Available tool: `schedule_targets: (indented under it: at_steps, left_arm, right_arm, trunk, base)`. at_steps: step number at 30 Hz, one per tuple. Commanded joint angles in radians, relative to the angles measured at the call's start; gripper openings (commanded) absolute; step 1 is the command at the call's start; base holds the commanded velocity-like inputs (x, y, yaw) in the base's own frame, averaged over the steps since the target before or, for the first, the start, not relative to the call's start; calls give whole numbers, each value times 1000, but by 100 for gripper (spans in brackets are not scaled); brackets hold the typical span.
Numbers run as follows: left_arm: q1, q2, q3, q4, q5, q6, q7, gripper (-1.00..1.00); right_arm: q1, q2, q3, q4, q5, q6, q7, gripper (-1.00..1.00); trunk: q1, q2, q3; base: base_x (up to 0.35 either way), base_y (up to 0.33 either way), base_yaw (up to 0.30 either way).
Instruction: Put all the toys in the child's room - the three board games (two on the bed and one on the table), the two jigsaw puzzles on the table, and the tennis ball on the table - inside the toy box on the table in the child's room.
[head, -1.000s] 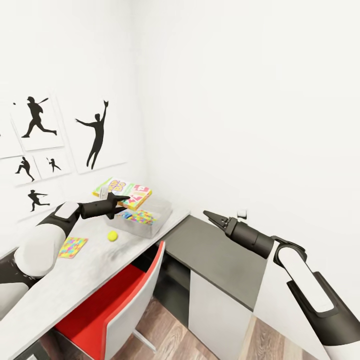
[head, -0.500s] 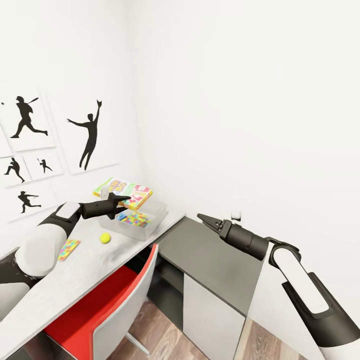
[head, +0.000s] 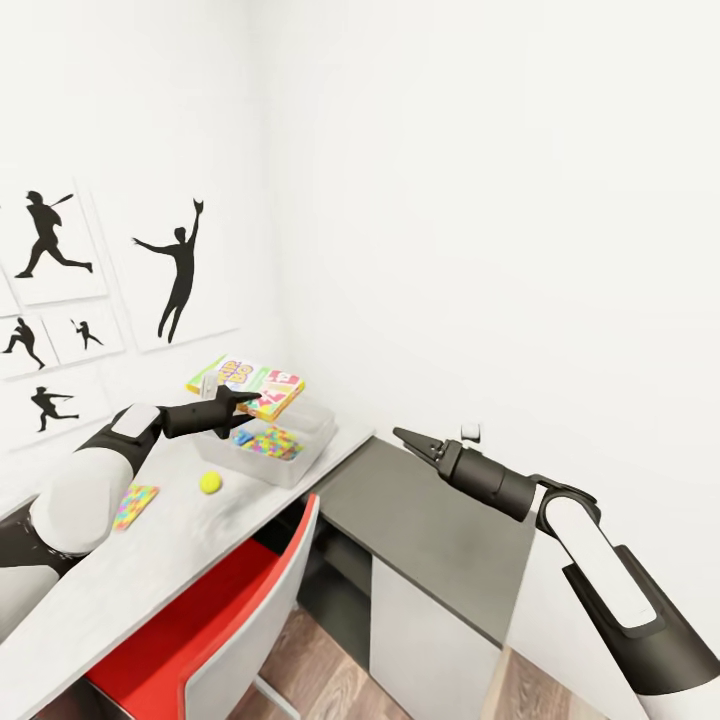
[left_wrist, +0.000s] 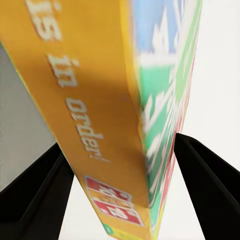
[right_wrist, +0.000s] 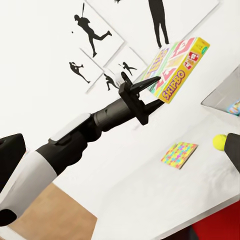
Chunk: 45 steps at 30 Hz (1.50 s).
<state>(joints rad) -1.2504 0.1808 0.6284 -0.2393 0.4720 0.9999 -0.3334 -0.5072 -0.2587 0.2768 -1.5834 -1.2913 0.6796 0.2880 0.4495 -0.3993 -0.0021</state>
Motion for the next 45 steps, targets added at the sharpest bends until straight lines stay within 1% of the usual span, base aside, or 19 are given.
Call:
schedule_targets:
  at_steps: [1, 6, 12, 16, 31, 45]
  left_arm:
    - [-1, -1, 7, 0, -10, 3, -6, -100]
    - [0, -1, 7, 0, -10, 3, -6, -100]
    - [0, 2, 7, 0, -10, 2, -6, -100]
    - [0, 2, 7, 0, -10, 2, -6, -100]
    - [2, 5, 7, 0, -9, 2, -6, -100]
    - [2, 4, 7, 0, -9, 2, -6, -100]
  right_arm:
    - [-1, -1, 1, 0, -1, 1, 2, 100]
    - [-1, 0, -2, 1, 1, -3, 2, 100]
    - [-1, 17, -2, 2, 4, -3, 1, 100]
    - [-1, 21, -4, 2, 4, -3, 1, 100]
    - [-1, 22, -5, 2, 3, -3, 2, 100]
    - [-1, 22, -4, 2, 3, -3, 2, 100]
  trunk:
    - [1, -1, 0]
    - [1, -1, 0]
    - [1, -1, 0]
    - [1, -1, 0]
    - [1, -1, 0]
    - [1, -1, 0]
  base:
    - [102, 38, 0]
    - [80, 27, 0]
    - [8, 3, 0]
    - [1, 0, 0]
    - [3, 1, 0]
    - [135, 65, 0]
